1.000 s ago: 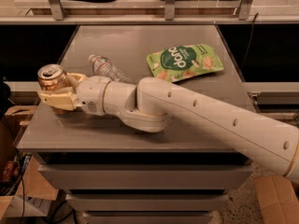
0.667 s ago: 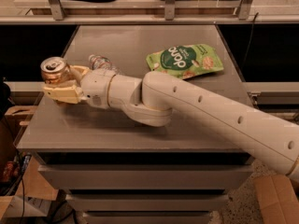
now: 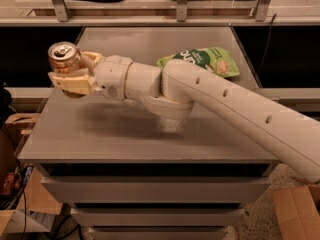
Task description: Pick orange can
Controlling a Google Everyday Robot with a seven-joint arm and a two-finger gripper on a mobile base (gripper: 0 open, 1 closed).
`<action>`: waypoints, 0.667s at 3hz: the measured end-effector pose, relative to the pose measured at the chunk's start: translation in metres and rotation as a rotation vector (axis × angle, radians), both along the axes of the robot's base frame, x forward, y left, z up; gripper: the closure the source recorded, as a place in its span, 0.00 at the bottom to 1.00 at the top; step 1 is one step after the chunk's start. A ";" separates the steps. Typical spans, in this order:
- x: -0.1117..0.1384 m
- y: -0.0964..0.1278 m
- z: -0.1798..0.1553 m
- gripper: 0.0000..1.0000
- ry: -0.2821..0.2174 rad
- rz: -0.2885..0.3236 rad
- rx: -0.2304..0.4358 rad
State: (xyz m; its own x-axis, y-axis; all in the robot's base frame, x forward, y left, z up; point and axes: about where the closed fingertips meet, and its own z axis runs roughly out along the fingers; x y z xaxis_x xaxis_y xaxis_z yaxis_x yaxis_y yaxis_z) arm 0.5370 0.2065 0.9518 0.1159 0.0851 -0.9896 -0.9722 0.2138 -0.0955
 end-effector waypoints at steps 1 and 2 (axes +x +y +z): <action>-0.001 -0.003 0.009 1.00 -0.012 0.039 0.002; -0.005 -0.005 0.010 1.00 -0.008 0.069 0.008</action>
Offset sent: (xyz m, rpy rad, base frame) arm -0.0070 -0.0126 0.0098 0.0158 0.0017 0.0977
